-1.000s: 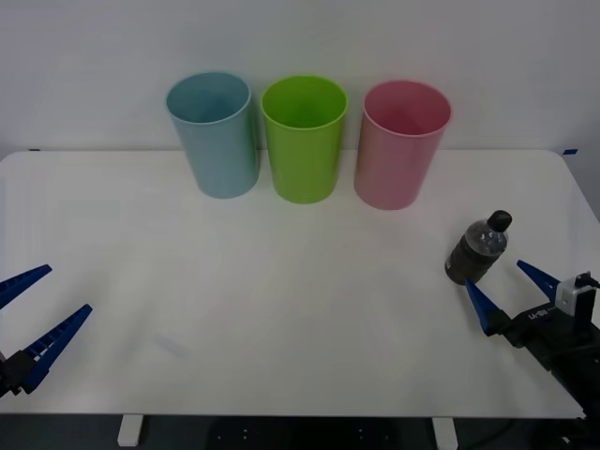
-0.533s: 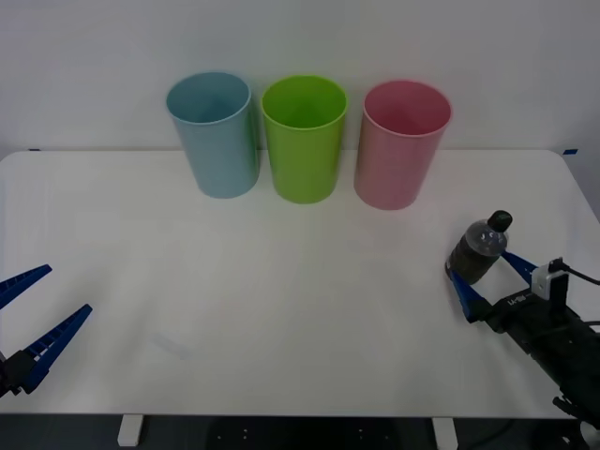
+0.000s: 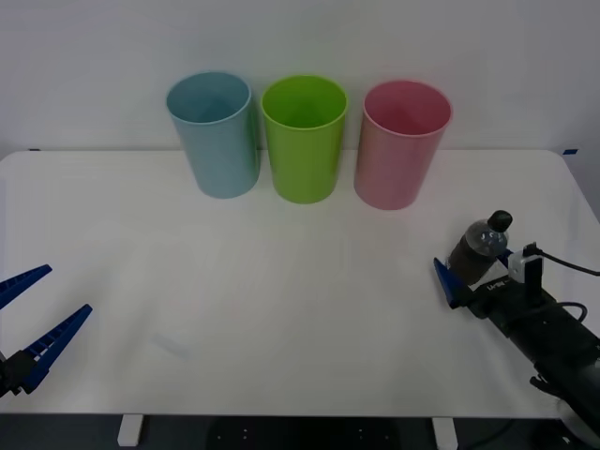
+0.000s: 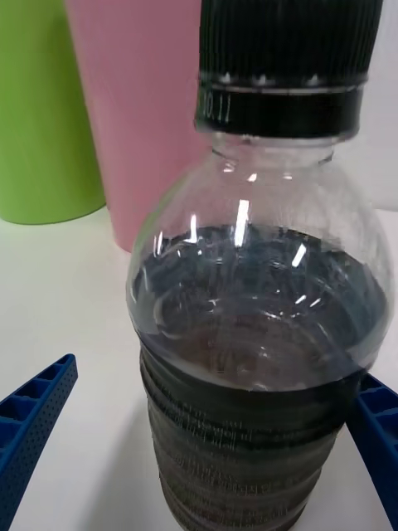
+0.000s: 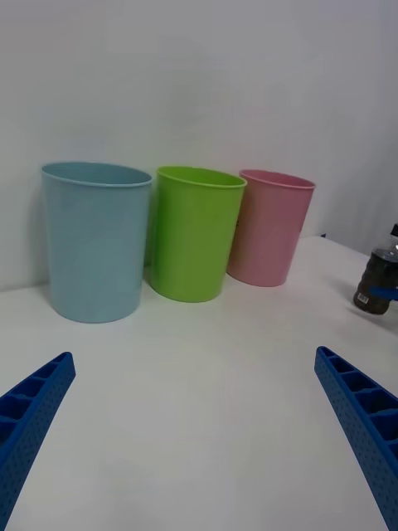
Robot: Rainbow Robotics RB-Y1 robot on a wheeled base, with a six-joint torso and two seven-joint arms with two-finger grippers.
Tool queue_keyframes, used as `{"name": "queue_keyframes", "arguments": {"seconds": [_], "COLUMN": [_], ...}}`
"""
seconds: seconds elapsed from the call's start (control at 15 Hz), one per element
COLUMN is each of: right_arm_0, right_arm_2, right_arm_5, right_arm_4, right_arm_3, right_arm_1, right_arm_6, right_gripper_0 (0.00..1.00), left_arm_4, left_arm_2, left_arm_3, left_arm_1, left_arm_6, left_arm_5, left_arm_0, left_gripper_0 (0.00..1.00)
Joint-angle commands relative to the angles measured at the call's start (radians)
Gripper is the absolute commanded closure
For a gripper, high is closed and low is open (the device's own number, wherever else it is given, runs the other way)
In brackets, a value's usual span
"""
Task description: Grasp the object on the table and drop it into the matching bin: aluminum can to the light blue bin, PET bottle to the pink bin.
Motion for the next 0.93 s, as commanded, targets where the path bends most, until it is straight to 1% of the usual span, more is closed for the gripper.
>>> {"name": "queue_keyframes", "arguments": {"seconds": [0.07, 0.33, 0.4, 0.47, 0.53, 0.73, 0.93], "right_arm_0": [-0.025, -0.025, -0.025, -0.025, -0.025, -0.025, -0.022], "right_arm_2": [0.003, 0.003, 0.002, 0.002, 0.002, 0.002, -0.009], "right_arm_5": [0.002, 0.006, 0.006, 0.006, 0.006, 0.006, -0.025], "right_arm_4": [0.002, 0.002, 0.002, 0.0, 0.0, -0.005, -0.011], "right_arm_3": [0.025, 0.025, 0.025, 0.025, 0.023, 0.025, 0.02], "right_arm_1": [0.0, 0.0, 0.0, 0.0, 0.0, 0.0, 0.0], "right_arm_6": [0.013, 0.017, 0.019, 0.02, 0.02, 0.02, 0.013], "right_gripper_0": [0.0, 0.0, 0.14, 0.97, 1.0, 1.0, 1.0], "left_arm_4": [0.0, 0.0, 0.0, 0.0, 0.0, 0.0, 0.0], "left_arm_2": [0.0, 0.0, 0.0, 0.0, 0.0, 0.0, 0.0], "left_arm_3": [0.0, 0.0, 0.0, 0.0, 0.0, 0.0, 0.0], "left_arm_1": [0.0, 0.0, 0.0, 0.0, 0.0, 0.0, 0.0], "left_arm_6": [0.0, 0.0, 0.0, 0.0, 0.0, 0.0, 0.0], "left_arm_5": [0.0, 0.0, 0.0, 0.0, 0.0, 0.0, 0.0], "left_arm_0": [0.0, 0.0, 0.0, 0.0, 0.0, 0.0, 0.0], "left_gripper_0": [0.0, 0.0, 0.0, 0.0, 0.0, 0.0, 0.0]}}
